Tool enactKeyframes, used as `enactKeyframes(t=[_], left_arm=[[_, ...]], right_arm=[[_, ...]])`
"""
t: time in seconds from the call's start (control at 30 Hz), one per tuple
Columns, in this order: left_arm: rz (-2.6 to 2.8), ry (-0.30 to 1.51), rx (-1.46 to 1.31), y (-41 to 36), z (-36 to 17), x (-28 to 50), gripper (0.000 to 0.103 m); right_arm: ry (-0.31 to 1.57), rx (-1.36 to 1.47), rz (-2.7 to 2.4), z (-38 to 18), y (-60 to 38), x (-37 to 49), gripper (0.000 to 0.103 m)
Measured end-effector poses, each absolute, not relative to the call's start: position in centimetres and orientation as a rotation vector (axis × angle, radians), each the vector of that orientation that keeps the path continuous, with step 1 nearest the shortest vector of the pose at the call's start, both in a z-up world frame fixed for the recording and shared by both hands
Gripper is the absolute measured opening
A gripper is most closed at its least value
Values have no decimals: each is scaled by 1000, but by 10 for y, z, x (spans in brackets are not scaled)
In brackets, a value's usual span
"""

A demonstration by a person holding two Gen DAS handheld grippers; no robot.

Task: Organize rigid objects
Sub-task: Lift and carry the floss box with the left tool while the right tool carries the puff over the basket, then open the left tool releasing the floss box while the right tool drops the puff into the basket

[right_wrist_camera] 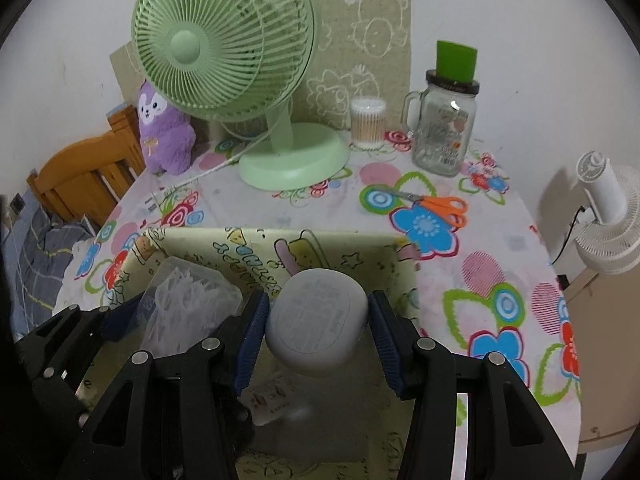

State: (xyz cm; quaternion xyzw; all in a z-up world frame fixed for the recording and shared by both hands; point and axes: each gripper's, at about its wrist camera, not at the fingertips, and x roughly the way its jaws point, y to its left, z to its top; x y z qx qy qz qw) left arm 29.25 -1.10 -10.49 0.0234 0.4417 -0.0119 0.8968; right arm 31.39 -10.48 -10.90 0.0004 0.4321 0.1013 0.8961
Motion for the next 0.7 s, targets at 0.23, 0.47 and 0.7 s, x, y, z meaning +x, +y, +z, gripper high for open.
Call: enactKeyframes(t=[0.23,0.47,0.7], left_arm=[[-48,930,30,-9,-107,292,81],[-58,921,28,-11,-105,289,85],[-64,910,21,-9,-101,285,89]], right_arm=[[906,4,218,-116,-100,319,54],[903,-10,213,-117,-98,320,55],[896,-24,203,-112,-96,316,68]])
